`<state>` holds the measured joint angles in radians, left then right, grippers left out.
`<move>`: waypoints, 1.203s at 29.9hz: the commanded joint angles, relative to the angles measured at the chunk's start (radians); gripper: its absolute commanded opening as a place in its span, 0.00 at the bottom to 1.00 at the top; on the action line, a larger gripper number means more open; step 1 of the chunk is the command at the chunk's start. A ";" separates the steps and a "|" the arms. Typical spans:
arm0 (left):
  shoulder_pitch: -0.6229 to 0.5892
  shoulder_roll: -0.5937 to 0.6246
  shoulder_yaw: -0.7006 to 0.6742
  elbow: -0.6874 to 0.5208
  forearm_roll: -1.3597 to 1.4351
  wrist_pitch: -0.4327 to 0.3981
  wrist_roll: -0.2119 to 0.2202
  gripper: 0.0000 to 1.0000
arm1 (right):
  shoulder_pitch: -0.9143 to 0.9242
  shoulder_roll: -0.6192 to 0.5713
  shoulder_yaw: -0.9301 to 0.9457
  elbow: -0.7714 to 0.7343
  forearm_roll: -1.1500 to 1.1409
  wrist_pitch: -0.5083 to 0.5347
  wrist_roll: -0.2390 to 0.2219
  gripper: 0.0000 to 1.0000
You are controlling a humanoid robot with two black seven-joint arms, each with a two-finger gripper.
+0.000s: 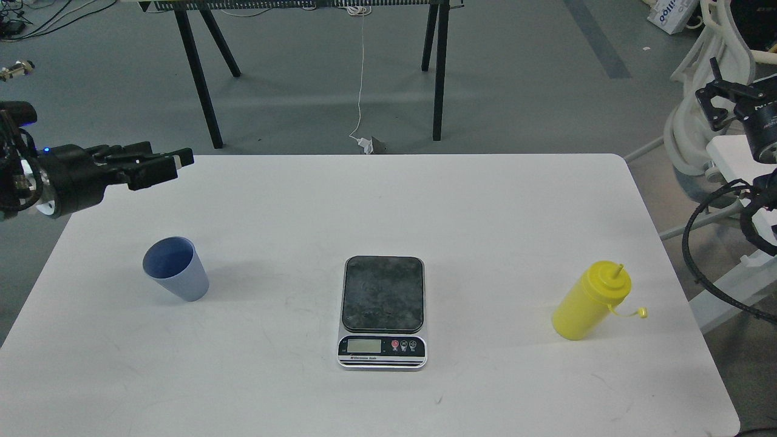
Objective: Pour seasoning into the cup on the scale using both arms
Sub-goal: 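Move the left gripper out and down toward the blue cup, then close the left gripper around the blue cup, then lift the blue cup with the left gripper and lower it onto the scale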
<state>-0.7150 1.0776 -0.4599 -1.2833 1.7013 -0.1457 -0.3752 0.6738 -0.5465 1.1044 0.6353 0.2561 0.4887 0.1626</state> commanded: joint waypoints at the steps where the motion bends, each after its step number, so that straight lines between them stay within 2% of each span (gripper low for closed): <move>1: 0.005 0.018 0.073 0.008 0.122 0.075 -0.001 0.93 | -0.006 -0.009 0.006 0.000 0.003 0.000 0.000 1.00; 7: 0.006 0.002 0.145 0.108 0.192 0.097 -0.002 0.91 | -0.013 -0.009 0.009 0.000 0.005 0.000 0.000 1.00; 10: 0.015 -0.018 0.197 0.122 0.184 0.116 -0.002 0.85 | -0.013 -0.009 0.009 -0.002 0.005 0.000 0.000 1.00; 15: 0.022 -0.094 0.277 0.237 0.172 0.176 -0.004 0.80 | -0.013 -0.009 0.009 0.000 0.005 0.000 0.000 1.00; 18: 0.026 -0.143 0.287 0.272 0.147 0.182 -0.005 0.77 | -0.013 -0.009 0.009 0.000 0.005 0.000 0.000 1.00; 21: 0.052 -0.151 0.288 0.277 0.127 0.182 -0.005 0.67 | -0.013 -0.010 0.009 0.000 0.005 0.000 0.000 1.00; 24: 0.066 -0.153 0.288 0.280 0.127 0.182 -0.007 0.45 | -0.013 -0.010 0.011 0.000 0.005 0.000 0.000 1.00; 29: 0.069 -0.153 0.290 0.280 0.129 0.179 -0.004 0.15 | -0.017 -0.010 0.014 0.000 0.005 0.000 0.000 1.00; 32: 0.069 -0.151 0.288 0.278 0.126 0.178 -0.005 0.07 | -0.022 -0.012 0.014 0.000 0.005 0.000 0.000 1.00; 36: 0.055 -0.151 0.285 0.272 0.118 0.178 -0.014 0.05 | -0.023 -0.012 0.015 0.000 0.005 0.000 0.000 1.00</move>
<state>-0.6466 0.9255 -0.1711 -1.0046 1.8258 0.0327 -0.3811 0.6511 -0.5584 1.1196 0.6352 0.2608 0.4887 0.1625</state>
